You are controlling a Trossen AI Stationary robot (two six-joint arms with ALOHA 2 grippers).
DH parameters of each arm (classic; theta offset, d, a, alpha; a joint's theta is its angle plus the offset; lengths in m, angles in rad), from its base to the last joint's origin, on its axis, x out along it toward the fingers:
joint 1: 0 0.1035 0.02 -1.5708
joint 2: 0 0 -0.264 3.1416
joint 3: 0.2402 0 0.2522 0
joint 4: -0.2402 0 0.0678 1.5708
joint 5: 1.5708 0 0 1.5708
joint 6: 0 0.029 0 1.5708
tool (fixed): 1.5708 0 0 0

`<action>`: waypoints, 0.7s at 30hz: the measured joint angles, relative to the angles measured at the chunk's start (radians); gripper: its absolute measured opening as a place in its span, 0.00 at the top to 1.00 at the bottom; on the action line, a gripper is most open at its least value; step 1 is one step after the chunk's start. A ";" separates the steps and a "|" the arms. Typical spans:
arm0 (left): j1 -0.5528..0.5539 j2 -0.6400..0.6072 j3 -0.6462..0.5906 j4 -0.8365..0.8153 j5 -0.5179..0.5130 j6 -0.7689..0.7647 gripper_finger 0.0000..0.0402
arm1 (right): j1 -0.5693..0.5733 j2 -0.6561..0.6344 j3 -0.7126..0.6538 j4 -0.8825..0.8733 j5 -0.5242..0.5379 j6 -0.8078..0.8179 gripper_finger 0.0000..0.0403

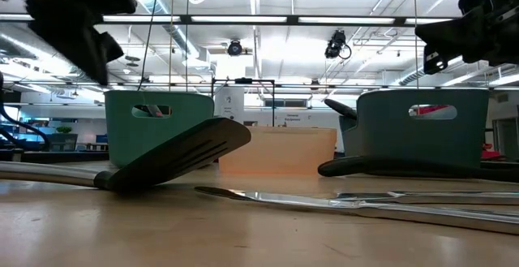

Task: Pick & Place Kitchen Items
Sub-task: Put the black spatula into the light green bin

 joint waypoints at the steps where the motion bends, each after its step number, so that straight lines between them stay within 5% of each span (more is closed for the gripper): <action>1: -0.019 0.041 0.027 -0.031 0.022 -0.011 0.76 | 0.000 0.000 0.000 0.000 0.000 0.003 0.99; 11: -0.181 0.370 0.187 -0.039 0.082 -0.017 0.49 | 0.000 0.000 0.000 0.000 0.000 0.002 0.98; 21: -0.220 0.527 0.189 0.012 0.087 -0.054 0.40 | 0.000 0.000 0.000 -0.001 0.002 0.002 0.98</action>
